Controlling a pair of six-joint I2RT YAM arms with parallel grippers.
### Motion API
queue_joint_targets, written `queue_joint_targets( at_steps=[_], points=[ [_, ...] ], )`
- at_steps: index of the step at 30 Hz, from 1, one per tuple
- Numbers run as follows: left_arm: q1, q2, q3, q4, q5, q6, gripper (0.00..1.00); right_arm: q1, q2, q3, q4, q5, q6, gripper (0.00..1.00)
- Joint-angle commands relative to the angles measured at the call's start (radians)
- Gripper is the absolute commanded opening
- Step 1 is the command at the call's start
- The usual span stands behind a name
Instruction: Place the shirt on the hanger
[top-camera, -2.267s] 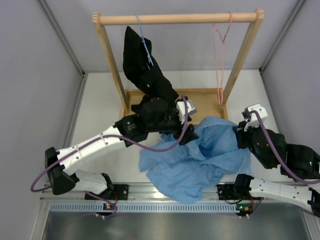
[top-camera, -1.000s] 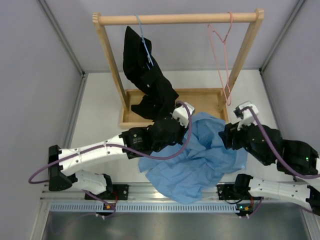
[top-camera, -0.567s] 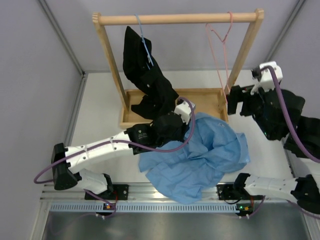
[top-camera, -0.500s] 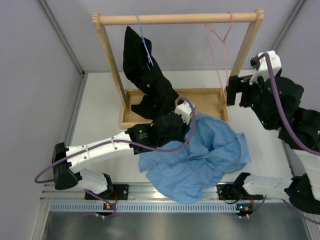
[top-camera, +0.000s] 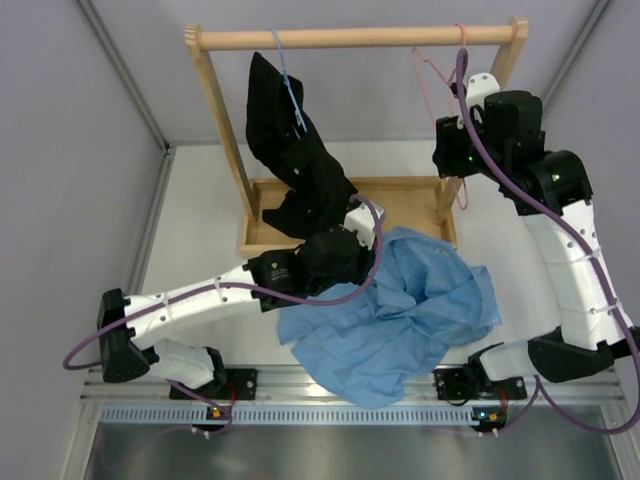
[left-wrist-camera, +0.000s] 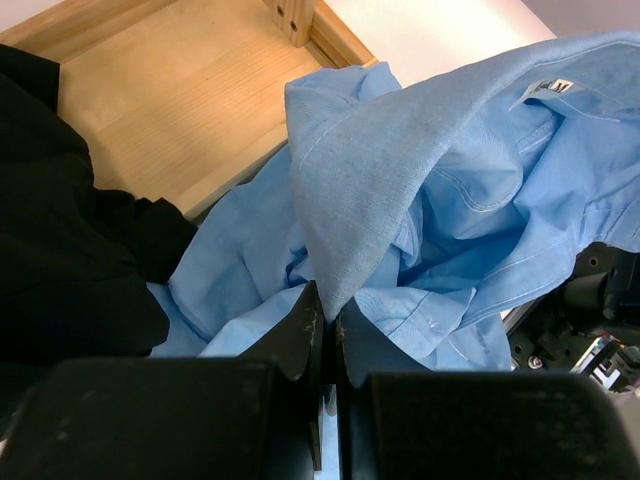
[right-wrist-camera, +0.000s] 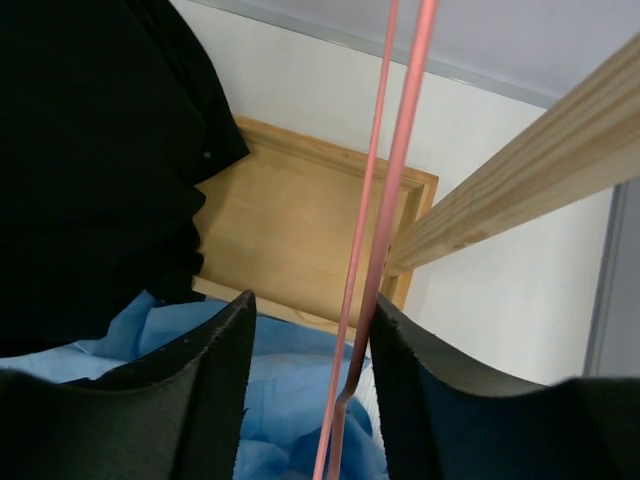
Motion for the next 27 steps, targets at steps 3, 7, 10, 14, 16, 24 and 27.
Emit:
queue_joint_targets(
  at_steps=[3, 7, 10, 14, 16, 24, 27],
  points=[
    [-0.003, -0.034, -0.013, 0.075, -0.002, 0.0, 0.0, -0.033, 0.009, 0.011, 0.051, -0.106, -0.018, 0.33],
    [-0.003, -0.035, -0.023, 0.084, -0.016, 0.003, 0.0, -0.036, 0.022, -0.001, 0.062, -0.103, -0.013, 0.16],
    [-0.003, -0.041, -0.024, 0.084, -0.039, 0.001, 0.0, -0.038, -0.012, -0.058, 0.114, -0.088, -0.003, 0.04],
    [-0.003, -0.051, -0.027, 0.084, -0.063, -0.008, 0.0, -0.036, -0.047, -0.091, 0.148, -0.051, 0.053, 0.0],
    [-0.003, -0.051, -0.026, 0.084, -0.068, -0.009, 0.0, -0.036, -0.067, -0.088, 0.163, -0.018, 0.069, 0.0],
    [-0.003, -0.043, -0.026, 0.096, -0.071, -0.023, 0.0, -0.039, -0.095, -0.032, 0.193, 0.004, 0.139, 0.0],
    [-0.003, -0.041, -0.032, 0.102, -0.068, -0.023, 0.0, -0.041, -0.095, -0.003, 0.193, -0.017, 0.133, 0.0]
  ],
)
